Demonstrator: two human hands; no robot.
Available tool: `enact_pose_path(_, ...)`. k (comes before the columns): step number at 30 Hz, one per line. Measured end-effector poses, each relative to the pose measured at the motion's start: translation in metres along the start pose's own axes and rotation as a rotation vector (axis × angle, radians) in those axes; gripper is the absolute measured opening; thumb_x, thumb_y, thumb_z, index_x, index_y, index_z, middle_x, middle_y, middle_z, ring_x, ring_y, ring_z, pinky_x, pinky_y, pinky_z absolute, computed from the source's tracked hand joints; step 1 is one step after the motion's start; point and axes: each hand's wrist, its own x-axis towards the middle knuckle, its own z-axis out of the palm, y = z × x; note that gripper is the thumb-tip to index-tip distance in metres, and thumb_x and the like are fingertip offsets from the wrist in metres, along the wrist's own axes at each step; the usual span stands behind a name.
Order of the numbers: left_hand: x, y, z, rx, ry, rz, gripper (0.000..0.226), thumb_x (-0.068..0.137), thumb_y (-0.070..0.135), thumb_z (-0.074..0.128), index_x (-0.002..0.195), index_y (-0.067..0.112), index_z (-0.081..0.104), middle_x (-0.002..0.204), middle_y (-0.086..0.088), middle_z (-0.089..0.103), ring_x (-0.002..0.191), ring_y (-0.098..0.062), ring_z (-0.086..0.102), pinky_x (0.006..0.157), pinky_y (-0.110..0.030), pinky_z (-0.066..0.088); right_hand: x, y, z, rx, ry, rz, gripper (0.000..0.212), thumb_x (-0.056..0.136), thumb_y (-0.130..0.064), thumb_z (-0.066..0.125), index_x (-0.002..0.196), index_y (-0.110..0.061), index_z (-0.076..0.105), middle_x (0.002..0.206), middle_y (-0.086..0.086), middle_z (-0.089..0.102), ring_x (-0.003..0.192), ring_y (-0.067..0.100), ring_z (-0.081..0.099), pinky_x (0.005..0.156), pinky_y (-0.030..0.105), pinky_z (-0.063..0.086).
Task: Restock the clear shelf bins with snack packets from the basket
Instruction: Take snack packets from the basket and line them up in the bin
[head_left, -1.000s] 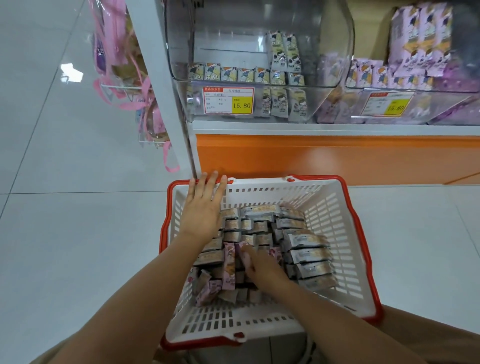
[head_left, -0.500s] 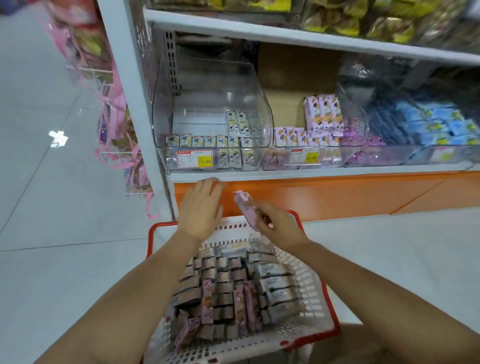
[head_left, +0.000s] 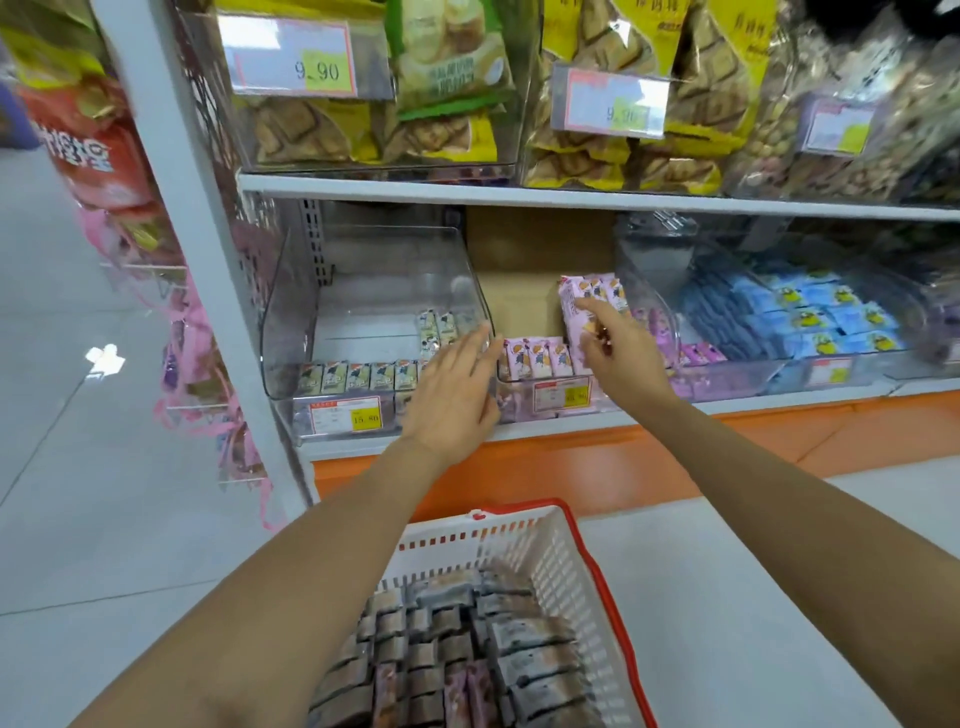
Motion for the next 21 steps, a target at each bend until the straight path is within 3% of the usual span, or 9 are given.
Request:
enact_pose_path(4,0.004,-0.004,0.013,-0.020,0.026,-0.002,0.078,0.095,0.026,0.053,0.157,0.021,0.006,0.165,-0.001,-0.003,0.147,-0.020,0.020,0.119,-0.034,0.011,0.031,0.016,0.019,-0.084,-0.046,0.052,0.043,0.099,-0.012,0.045,0.141,-0.021,0.048,0.104,0.011,0.055,0.092,0.023,0.050,0.079,0.030,0.038)
enact_pose_path(7,0.005,-0.006,0.018,0.009,0.056,0.004,0.079,0.094,0.028,0.054,0.157,0.020,0.008,0.165,-0.002,-0.001,0.138,-0.018,0.037,0.112,-0.038,0.031,0.047,0.025,0.035,-0.102,-0.048,0.061,0.043,0.099,-0.011,0.046,0.140,-0.021,0.048,0.105,0.011,0.052,0.095,0.028,0.052,0.083,0.032,0.040)
enact_pose_path(10,0.006,-0.007,0.023,0.034,0.075,0.007,0.079,0.092,0.030,0.054,0.157,0.019,0.010,0.165,-0.003,0.002,0.128,-0.017,0.048,0.102,-0.037,0.041,0.062,0.030,0.048,-0.110,-0.009,0.042,0.044,0.095,-0.009,0.050,0.138,-0.021,0.050,0.114,0.015,0.049,0.098,0.030,0.052,0.092,0.038,0.046)
enact_pose_path(16,0.007,-0.009,0.029,0.102,0.073,0.013,0.079,0.091,0.033,0.052,0.157,0.016,0.012,0.165,-0.006,0.004,0.111,-0.015,0.056,0.091,-0.033,0.043,0.073,0.028,0.065,-0.174,0.020,0.043,0.046,0.092,-0.004,0.055,0.137,-0.013,0.052,0.117,0.020,0.046,0.106,0.033,0.047,0.096,0.037,0.041)
enact_pose_path(21,0.007,-0.009,0.030,0.110,0.069,0.021,0.078,0.091,0.031,0.050,0.157,0.014,0.013,0.165,-0.007,0.003,0.112,-0.016,0.056,0.089,-0.033,0.043,0.073,0.030,0.064,-0.166,0.008,0.055,0.041,0.095,-0.008,0.048,0.136,-0.011,0.055,0.113,0.020,0.049,0.104,0.032,0.048,0.093,0.037,0.042)
